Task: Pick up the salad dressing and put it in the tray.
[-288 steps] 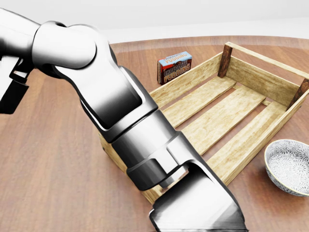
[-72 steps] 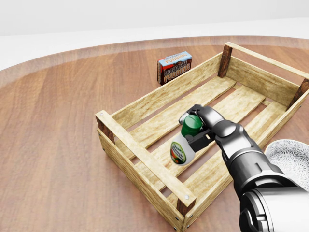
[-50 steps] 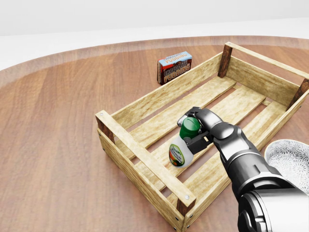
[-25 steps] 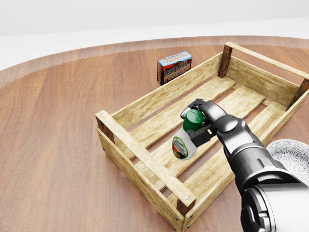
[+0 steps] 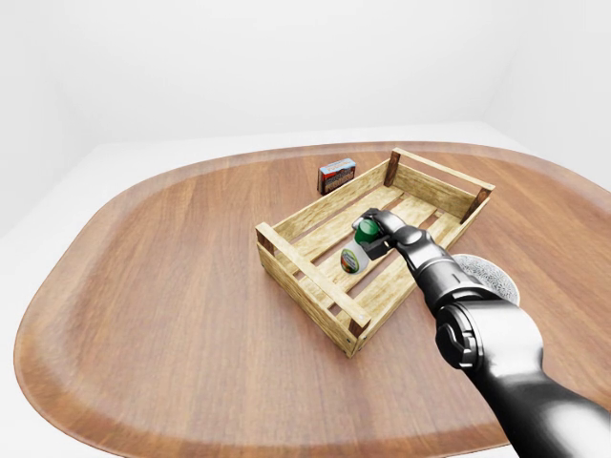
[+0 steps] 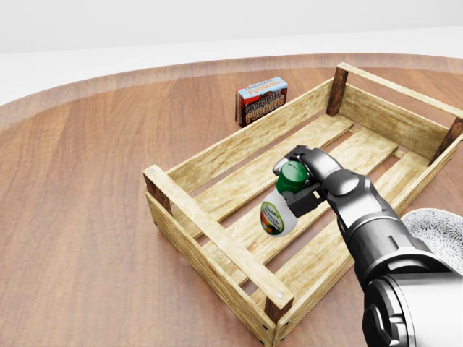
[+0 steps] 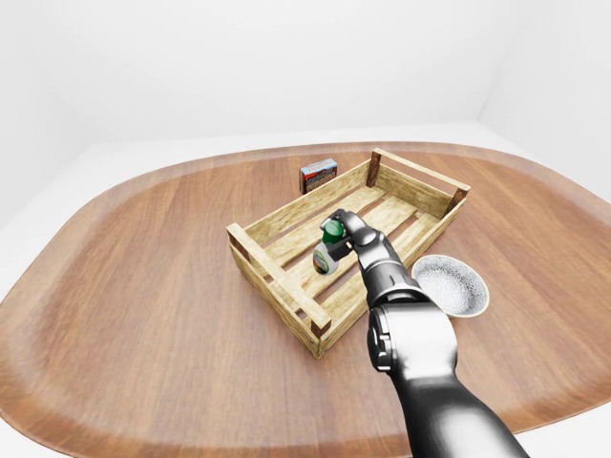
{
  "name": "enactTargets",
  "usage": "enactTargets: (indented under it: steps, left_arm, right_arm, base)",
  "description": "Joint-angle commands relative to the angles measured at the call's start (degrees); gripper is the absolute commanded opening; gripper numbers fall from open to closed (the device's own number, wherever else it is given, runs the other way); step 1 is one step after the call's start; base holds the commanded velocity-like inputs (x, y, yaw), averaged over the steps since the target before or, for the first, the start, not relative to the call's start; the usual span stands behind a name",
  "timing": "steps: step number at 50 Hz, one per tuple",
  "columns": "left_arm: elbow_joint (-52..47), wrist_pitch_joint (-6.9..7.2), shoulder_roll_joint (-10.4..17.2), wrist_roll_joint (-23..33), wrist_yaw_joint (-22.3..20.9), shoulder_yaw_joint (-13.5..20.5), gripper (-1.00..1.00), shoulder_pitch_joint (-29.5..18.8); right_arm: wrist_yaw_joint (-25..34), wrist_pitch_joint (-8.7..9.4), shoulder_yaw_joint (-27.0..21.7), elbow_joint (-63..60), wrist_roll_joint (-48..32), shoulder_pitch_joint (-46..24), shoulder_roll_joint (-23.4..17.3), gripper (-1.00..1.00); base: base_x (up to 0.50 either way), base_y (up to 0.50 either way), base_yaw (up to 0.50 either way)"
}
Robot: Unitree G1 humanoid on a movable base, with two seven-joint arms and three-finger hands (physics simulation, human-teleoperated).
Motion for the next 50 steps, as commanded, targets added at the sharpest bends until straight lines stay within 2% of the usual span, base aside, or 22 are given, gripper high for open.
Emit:
enactTargets:
  steps: [1, 9, 10, 11, 36, 46, 50]
  left_arm:
    - [-0.04, 0.0, -0.02, 0.16, 0.09, -0.21, 1.0, -0.11]
    - [-0.14, 0.0, 0.0, 0.13, 0.1, -0.24, 1.0, -0.13]
    - [-0.06, 0.0, -0.03, 0.16, 0.05, -0.28, 1.0, -0.15]
    - [0.0, 0.0, -0.04, 0.2, 0.01, -0.3, 1.0, -0.13]
    - [-0.59, 0.0, -0.2, 0.11, 0.02, -0.36, 1.0, -0.16]
    - [-1.14, 0.0, -0.18, -0.01, 0.25, -0.4, 1.0, -0.24]
    - [-1.58, 0.0, -0.1, -0.14, 0.5, -0.4, 1.0, -0.35]
  right_arm:
    - [-1.03, 0.0, -1.21, -0.83, 1.12, -0.1, -0.02, -1.0]
    - [-0.91, 0.0, -1.29, -0.82, 1.29, -0.09, 0.06, -1.0]
    - [-1.86, 0.0, -1.22, -0.81, 1.12, -0.08, 0.1, -0.61]
    - [-1.66, 0.0, -1.18, -0.8, 1.07, -0.06, 0.03, 1.0]
    - [-1.24, 0.0, -0.94, -0.87, 2.0, 1.5, -0.29, 1.0]
    - [1.37, 0.0, 2.46, -1.19, -0.61, 1.82, -0.95, 1.0]
    - [2.8, 0.0, 3.65, -1.6, -1.14, 1.0, -2.75, 1.0]
  base:
    - [0.0, 0.0, 0.0]
    - [0.0, 0.0, 0.0]
    - [0.0, 0.0, 0.0]
    - [0.0, 0.0, 0.0]
    - [0.0, 0.0, 0.0]
    - [0.0, 0.0, 0.0]
    - [0.0, 0.0, 0.0]
